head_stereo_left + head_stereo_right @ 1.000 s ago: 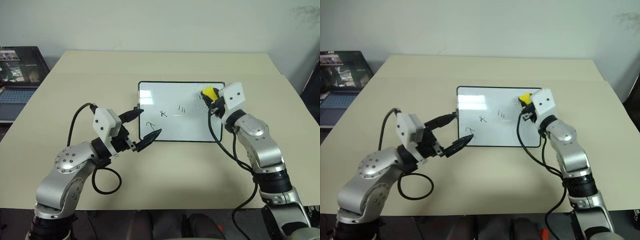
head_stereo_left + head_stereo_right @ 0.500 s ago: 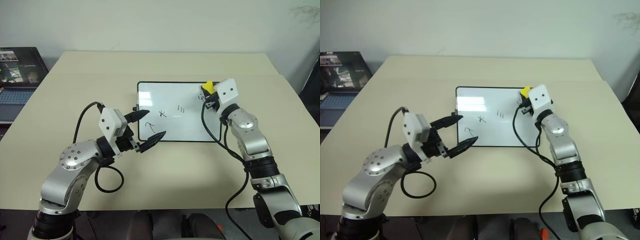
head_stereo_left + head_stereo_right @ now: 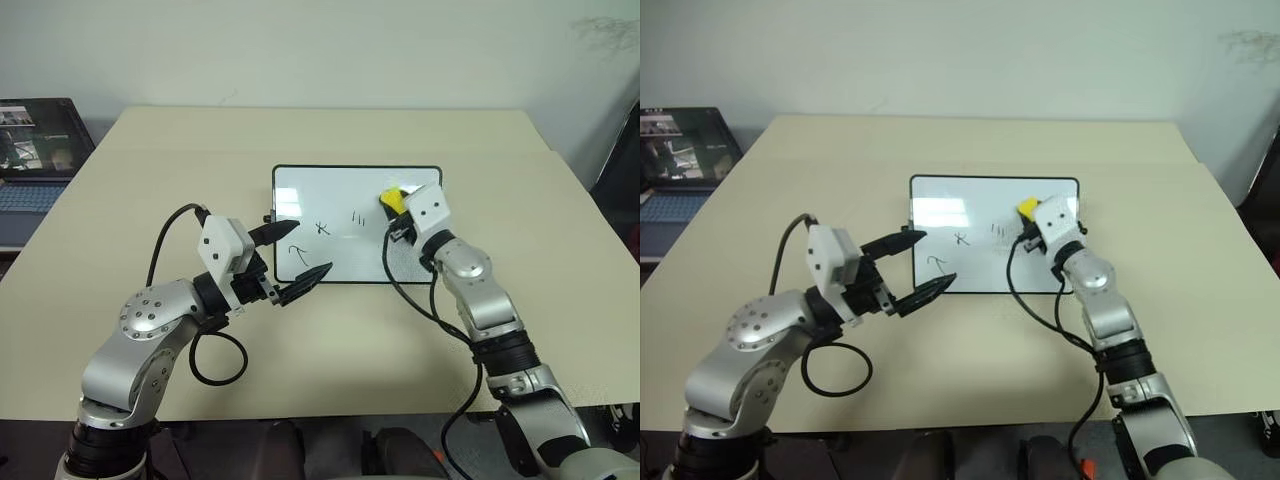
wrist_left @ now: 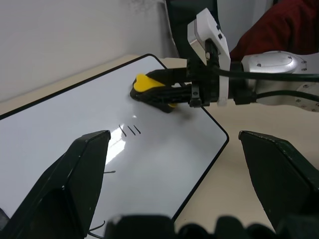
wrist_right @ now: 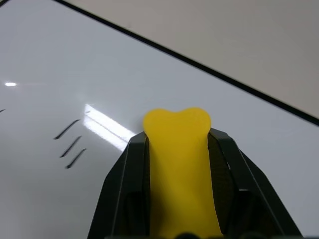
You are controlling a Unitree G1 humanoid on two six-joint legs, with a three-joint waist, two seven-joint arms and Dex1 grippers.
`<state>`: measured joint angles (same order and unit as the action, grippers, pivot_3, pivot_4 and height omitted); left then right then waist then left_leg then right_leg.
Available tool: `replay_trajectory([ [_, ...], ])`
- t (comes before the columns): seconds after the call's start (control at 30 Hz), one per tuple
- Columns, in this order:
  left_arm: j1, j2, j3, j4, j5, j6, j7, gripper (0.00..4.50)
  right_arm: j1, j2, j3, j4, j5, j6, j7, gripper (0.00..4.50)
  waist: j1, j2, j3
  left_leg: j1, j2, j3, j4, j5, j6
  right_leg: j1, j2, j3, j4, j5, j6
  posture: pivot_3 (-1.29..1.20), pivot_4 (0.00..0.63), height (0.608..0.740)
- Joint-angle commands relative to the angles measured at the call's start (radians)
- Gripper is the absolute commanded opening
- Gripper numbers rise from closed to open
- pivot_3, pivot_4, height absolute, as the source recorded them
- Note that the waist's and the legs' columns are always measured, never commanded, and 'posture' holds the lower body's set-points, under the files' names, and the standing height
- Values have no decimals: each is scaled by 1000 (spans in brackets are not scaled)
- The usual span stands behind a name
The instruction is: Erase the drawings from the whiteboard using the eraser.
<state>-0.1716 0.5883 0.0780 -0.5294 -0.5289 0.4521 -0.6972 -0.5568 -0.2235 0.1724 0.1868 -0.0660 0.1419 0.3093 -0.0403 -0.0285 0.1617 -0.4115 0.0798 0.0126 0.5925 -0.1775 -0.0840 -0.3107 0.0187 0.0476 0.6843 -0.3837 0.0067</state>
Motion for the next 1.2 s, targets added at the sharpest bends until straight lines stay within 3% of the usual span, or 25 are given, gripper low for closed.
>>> replay_trajectory([
  [0.03, -16, 0, 10, -10, -6, -14, -2, 4500, 51, 12, 47, 33, -21, 49, 34, 1203, -1, 0, 0, 1, 0, 0, 0, 0, 0, 0, 0, 0, 0, 0, 1, 0, 150, 740],
  [0.23, -15, -3, 7, -5, -1, -19, -1, 4500, 39, -8, 3, -93, 11, 66, 41, 1201, 2, 0, 1, 1, 0, -1, 0, 1, 1, 1, 0, 0, 0, 1, 2, 0, 150, 740],
  [0.53, 2, -8, 11, 2, 8, -31, 7, 4500, 15, -70, -148, -373, 79, 205, 32, 1201, 13, 1, 3, -11, -1, 0, -1, 1, -1, -8, 0, 0, -5, 2, 0, 0, 150, 740],
  [0.87, -6, -6, 3, 14, 11, -37, -4, 4500, 24, -84, -133, -194, 13, 113, -14, 1200, 11, 1, 4, -11, -1, 1, 0, 0, 0, -9, 0, 0, -4, 1, 1, 0, 150, 740],
  [1.2, -8, -21, 3, 8, 3, -33, 1, 4500, 155, -71, -32, -231, 5, 188, 60, 1200, 10, 1, 4, -10, -1, 1, 0, 0, -1, -7, 0, 1, -4, 1, 1, 0, 150, 740],
])
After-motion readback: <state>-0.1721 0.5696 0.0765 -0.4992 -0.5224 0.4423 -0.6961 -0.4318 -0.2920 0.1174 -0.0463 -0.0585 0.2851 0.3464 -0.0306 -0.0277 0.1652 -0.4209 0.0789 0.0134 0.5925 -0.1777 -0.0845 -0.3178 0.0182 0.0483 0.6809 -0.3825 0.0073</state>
